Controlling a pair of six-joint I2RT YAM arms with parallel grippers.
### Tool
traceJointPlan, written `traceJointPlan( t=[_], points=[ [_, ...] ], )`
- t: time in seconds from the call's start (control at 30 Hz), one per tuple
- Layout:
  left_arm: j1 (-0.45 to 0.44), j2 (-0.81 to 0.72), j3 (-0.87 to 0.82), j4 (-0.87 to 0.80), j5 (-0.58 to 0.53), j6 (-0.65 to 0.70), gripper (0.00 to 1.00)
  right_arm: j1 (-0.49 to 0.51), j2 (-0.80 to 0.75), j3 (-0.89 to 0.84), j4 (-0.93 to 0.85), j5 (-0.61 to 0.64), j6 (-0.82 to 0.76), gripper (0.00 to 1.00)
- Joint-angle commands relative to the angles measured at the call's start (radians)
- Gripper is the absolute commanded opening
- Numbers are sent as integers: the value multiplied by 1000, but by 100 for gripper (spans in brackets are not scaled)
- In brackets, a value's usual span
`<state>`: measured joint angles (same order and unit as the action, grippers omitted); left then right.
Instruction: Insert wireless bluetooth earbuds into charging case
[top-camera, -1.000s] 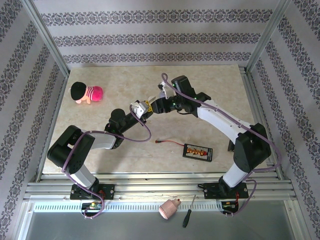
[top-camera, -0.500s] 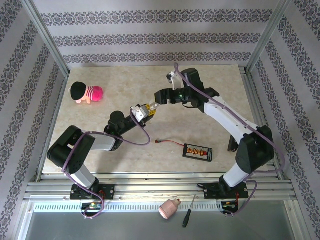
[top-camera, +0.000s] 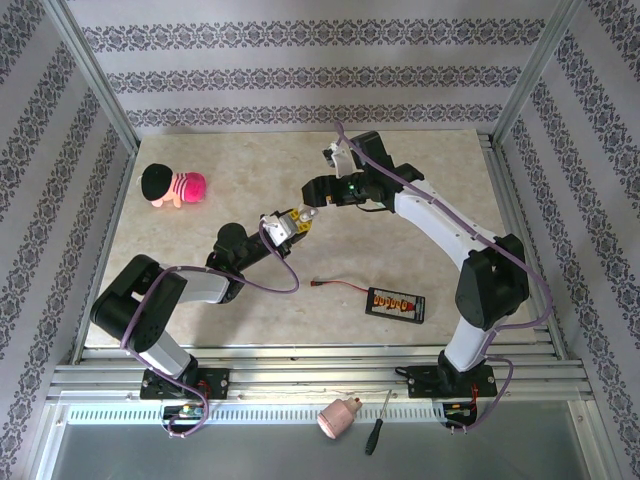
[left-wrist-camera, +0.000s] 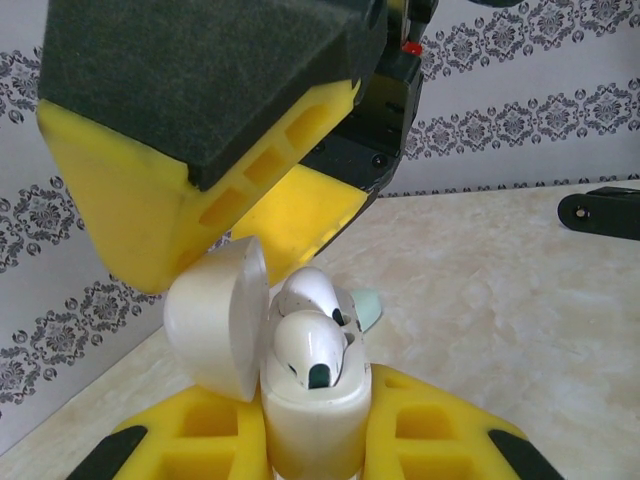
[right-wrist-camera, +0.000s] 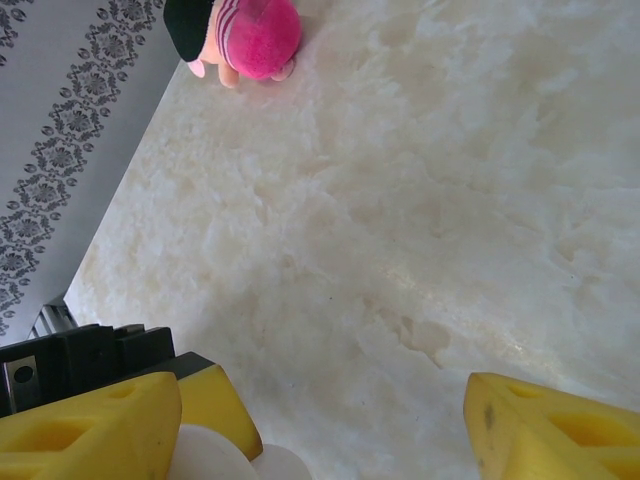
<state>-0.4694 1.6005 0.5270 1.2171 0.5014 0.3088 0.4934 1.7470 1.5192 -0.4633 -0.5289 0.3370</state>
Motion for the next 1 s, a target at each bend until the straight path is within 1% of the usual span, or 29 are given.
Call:
traceJointPlan(
  t=[0.0,0.3,0.37,0.4,0.47,0.6,0.63,0.7,0.73,0.83,0.93,0.97],
  points=[
    [3,-31,8,29,-26,4,11,12,-40,-42,-44,2,-29,75],
    [3,-35,10,18,-20,-26,11,1,-130,-115,18,-16,-76,75],
    [4,-44,13,0,1,-31,11,-6,-159,-130,39,-34,-115,75],
    [3,-52,18,-23,26,-34,11,-10,-174,-137,44,-54,-161,75],
    [4,-77,31,-93,89,-35,11,-13,-211,-142,24,-92,-292,76],
    [2,-128,43,-218,191,-30,11,-9,-313,-203,-6,-118,-634,78],
    [3,-138,44,-244,210,-27,11,-10,-335,-226,-10,-160,-748,78],
    [2,-160,42,-266,247,-41,12,-5,-388,-287,-43,-258,-1041,79],
    [2,-163,38,-253,266,-56,11,-4,-405,-305,-41,-273,-1116,79],
    [2,-178,39,-243,316,-99,12,-4,-415,-306,-64,-282,-1239,78],
    [1,-197,35,-249,340,-114,11,6,-377,-231,-186,-279,-1346,76],
    [1,-203,32,-251,343,-114,11,15,-359,-202,-228,-260,-1376,75]
  ],
)
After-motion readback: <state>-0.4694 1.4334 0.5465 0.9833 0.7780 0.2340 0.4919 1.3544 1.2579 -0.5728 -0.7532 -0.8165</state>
